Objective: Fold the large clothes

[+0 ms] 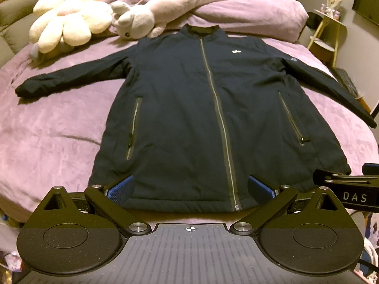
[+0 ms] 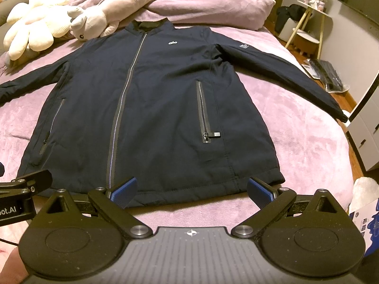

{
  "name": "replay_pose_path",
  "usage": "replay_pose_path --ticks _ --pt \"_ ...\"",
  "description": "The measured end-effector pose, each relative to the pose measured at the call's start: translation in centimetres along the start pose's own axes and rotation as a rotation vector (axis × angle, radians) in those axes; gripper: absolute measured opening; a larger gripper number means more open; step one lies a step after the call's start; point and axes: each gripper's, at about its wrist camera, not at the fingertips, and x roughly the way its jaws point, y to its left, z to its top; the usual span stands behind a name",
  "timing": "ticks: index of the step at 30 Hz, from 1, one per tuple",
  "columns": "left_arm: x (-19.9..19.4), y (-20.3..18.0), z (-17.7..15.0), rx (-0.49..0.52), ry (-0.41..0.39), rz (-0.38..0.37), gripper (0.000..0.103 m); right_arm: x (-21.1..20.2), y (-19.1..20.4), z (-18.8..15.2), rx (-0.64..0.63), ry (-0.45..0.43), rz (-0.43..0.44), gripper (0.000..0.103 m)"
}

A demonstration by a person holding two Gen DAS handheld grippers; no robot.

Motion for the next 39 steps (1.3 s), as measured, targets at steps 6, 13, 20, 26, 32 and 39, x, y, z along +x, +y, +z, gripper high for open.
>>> replay_pose_path --ticks 6,13,20,26,32,39 --pt "0.4 0.3 0.1 -0.014 0.017 -0.019 0.103 0.4 -0.1 0.1 0.007 0.016 0.007 0.099" --pt "1.0 0.4 0.2 -0.027 0.035 -0.029 0.103 1.1 -0.3 0.0 0.018 0.033 0.024 0.099" --pt "1.9 0.3 0.4 -0.04 0.057 -0.051 0.103 2.5 -0.9 0.0 0.045 0.059 0.062 0.099" --pt "3.7 0.3 0.8 -0.046 0.108 -0.06 0.103 3.9 -2.8 0.7 0.111 0.04 0.134 0.099" --pt "6.4 1.0 2.9 -0.071 0.104 -0.023 0.103 5.2 -10.6 3.9 0.321 -0.275 0.177 0.099" --pt "12.0 2.4 6.9 -0.161 0.089 0.01 0.103 11.8 -23.5 8.0 0.701 -0.392 0.058 0.099"
